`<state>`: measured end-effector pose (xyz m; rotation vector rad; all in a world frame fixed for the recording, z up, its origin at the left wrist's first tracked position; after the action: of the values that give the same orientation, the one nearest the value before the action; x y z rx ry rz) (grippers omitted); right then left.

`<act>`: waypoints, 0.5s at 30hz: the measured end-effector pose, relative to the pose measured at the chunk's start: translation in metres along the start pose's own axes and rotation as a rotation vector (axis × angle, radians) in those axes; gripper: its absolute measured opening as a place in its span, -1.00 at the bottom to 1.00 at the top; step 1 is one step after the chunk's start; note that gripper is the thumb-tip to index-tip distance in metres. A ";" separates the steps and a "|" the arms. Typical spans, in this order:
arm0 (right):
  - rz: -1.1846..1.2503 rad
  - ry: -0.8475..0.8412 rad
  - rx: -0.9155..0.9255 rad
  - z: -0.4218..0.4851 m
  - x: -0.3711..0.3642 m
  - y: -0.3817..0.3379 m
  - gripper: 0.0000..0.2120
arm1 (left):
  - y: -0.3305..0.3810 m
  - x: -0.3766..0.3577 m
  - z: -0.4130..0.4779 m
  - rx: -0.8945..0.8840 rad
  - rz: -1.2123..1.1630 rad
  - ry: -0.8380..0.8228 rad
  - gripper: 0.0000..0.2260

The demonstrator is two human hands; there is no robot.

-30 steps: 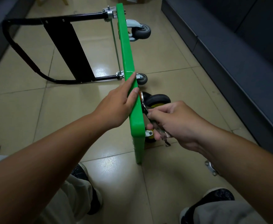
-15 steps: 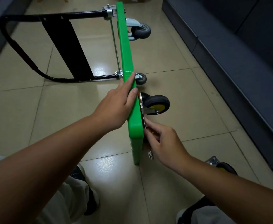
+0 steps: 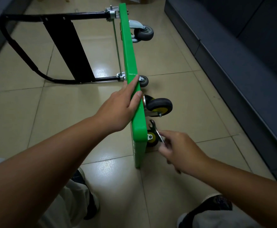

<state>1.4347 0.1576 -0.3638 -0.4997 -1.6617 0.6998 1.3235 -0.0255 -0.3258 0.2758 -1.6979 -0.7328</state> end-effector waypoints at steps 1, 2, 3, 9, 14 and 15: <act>0.076 -0.026 -0.092 -0.006 0.012 -0.005 -0.74 | 0.000 0.000 0.000 -0.004 -0.006 -0.002 -0.48; 0.158 -0.026 -0.161 -0.011 0.023 -0.011 -0.73 | 0.000 0.000 -0.001 -0.007 -0.015 -0.004 -0.48; 0.223 0.000 -0.193 -0.011 0.032 -0.016 -0.72 | 0.000 0.001 -0.001 -0.011 -0.025 -0.008 -0.48; 0.489 0.025 -0.245 0.022 0.043 -0.046 -0.79 | 0.002 0.003 -0.003 -0.005 -0.033 -0.003 -0.48; 0.554 -0.010 -0.227 0.039 0.037 -0.058 -0.70 | 0.003 0.003 -0.004 -0.002 0.001 0.017 -0.49; 0.589 -0.029 -0.237 0.039 0.038 -0.059 -0.71 | 0.004 0.003 -0.004 -0.001 0.009 0.023 -0.49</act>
<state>1.3916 0.1331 -0.3010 -1.1817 -1.6389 0.9370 1.3269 -0.0255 -0.3210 0.2748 -1.6761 -0.7213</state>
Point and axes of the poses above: each hand's wrist, its own z-axis towards the middle knuckle, its own x-axis out of the back of the hand, y = z × x, the point moved 2 cm from there along z, towards the middle knuckle, and after that the axes turned 9 degrees about x, right-handed, at the moved point
